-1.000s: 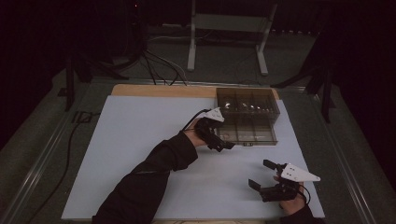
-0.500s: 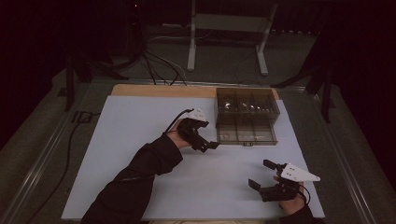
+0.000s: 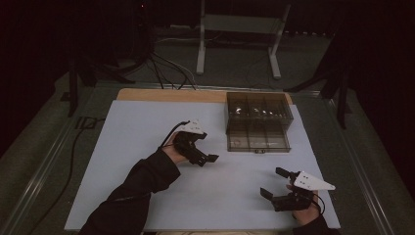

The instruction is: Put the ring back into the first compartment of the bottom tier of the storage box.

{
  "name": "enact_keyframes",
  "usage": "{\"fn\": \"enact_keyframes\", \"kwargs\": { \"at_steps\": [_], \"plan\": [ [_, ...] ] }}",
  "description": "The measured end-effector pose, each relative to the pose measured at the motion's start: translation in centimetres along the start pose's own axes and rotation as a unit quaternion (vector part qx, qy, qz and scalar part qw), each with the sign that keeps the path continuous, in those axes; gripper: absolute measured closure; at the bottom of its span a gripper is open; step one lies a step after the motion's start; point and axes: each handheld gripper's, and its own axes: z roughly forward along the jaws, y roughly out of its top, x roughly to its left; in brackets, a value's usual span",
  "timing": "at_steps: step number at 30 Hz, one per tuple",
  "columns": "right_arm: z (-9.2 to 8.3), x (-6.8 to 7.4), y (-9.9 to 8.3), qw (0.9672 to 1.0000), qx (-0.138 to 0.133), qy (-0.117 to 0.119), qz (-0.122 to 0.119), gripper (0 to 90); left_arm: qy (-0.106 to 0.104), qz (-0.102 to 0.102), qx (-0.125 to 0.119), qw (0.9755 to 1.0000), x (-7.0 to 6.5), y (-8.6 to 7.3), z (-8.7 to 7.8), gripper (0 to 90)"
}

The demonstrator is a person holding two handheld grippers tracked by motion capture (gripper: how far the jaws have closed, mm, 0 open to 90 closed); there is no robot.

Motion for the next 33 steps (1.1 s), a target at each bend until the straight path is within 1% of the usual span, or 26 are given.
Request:
{"fn": "enact_keyframes", "kwargs": {
  "at_steps": [1,2,5,10,11,12,13,16,17,18,19,23,24,25,27,29,30,31,33],
  "plan": [
    [0.0,0.0,0.0,1.0,0.0,0.0,0.0,1.1,0.005,-0.001,0.0,1.0,0.0,-0.6,-0.4,1.2],
    [0.0,0.0,0.0,1.0,0.0,-0.001,0.0,1.1,0.005,-0.004,-0.002,1.0,0.0,-0.9,-0.6,1.2],
    [0.0,0.0,0.0,1.0,0.0,0.0,0.001,1.1,0.008,-0.017,-0.012,0.9998,0.2,-2.2,-1.4,1.2],
    [0.1,0.0,0.0,1.0,0.002,-0.001,0.0,1.1,0.022,-0.038,-0.019,0.9988,0.4,-4.2,-2.8,1.2],
    [0.1,0.0,0.0,1.0,0.002,-0.001,0.0,1.1,0.026,-0.042,-0.021,0.9986,0.4,-4.5,-3.1,1.2],
    [0.1,0.0,0.0,1.0,0.002,-0.001,0.0,1.1,0.026,-0.042,-0.021,0.9986,0.4,-4.5,-3.1,1.2],
    [0.1,0.0,0.0,1.0,0.002,-0.001,0.0,1.1,0.032,-0.053,-0.024,0.9978,0.4,-5.3,-3.7,1.2],
    [0.2,0.0,0.0,1.0,0.004,-0.002,0.001,1.1,0.039,-0.062,-0.035,0.9967,0.3,-6.3,-4.5,1.2],
    [0.2,0.0,0.0,1.0,0.004,-0.002,0.0,1.1,0.043,-0.062,-0.035,0.9965,0.3,-6.6,-4.7,1.2],
    [0.2,0.0,0.0,1.0,0.004,-0.002,0.0,1.1,0.043,-0.062,-0.035,0.9965,0.3,-6.6,-4.7,1.2],
    [0.2,0.0,-0.1,1.0,0.004,-0.002,0.0,1.1,0.048,-0.068,-0.039,0.9958,0.2,-7.2,-5.1,1.2],
    [0.2,0.0,-0.1,1.0,0.005,-0.003,0.002,1.1,0.057,-0.078,-0.042,0.9944,0.2,-8.4,-5.9,1.2],
    [0.2,0.0,-0.1,1.0,0.005,-0.003,0.002,1.1,0.057,-0.078,-0.042,0.9944,0.2,-8.4,-5.9,1.2],
    [0.2,0.0,-0.1,1.0,0.005,-0.003,0.002,1.1,0.061,-0.082,-0.044,0.9938,0.1,-9.0,-6.4,1.2],
    [0.2,0.0,-0.1,1.0,0.005,-0.002,0.001,1.1,0.063,-0.084,-0.048,0.9933,-0.1,-9.5,-6.8,1.2],
    [0.2,0.0,-0.1,1.0,0.005,-0.002,0.002,1.1,0.074,-0.083,-0.043,0.9929,-0.2,-10.0,-7.2,1.2],
    [0.2,0.0,-0.1,1.0,0.005,-0.002,0.002,1.1,0.074,-0.083,-0.043,0.9929,-0.2,-10.0,-7.2,1.2],
    [0.2,0.0,-0.1,1.0,0.006,-0.002,0.002,1.1,0.083,-0.088,-0.044,0.9916,-0.2,-10.4,-7.6,1.2],
    [0.3,0.0,-0.1,1.0,0.006,-0.002,0.001,1.1,0.09,-0.098,-0.046,0.99,-0.1,-10.9,-8.0,1.2]
  ]
}}
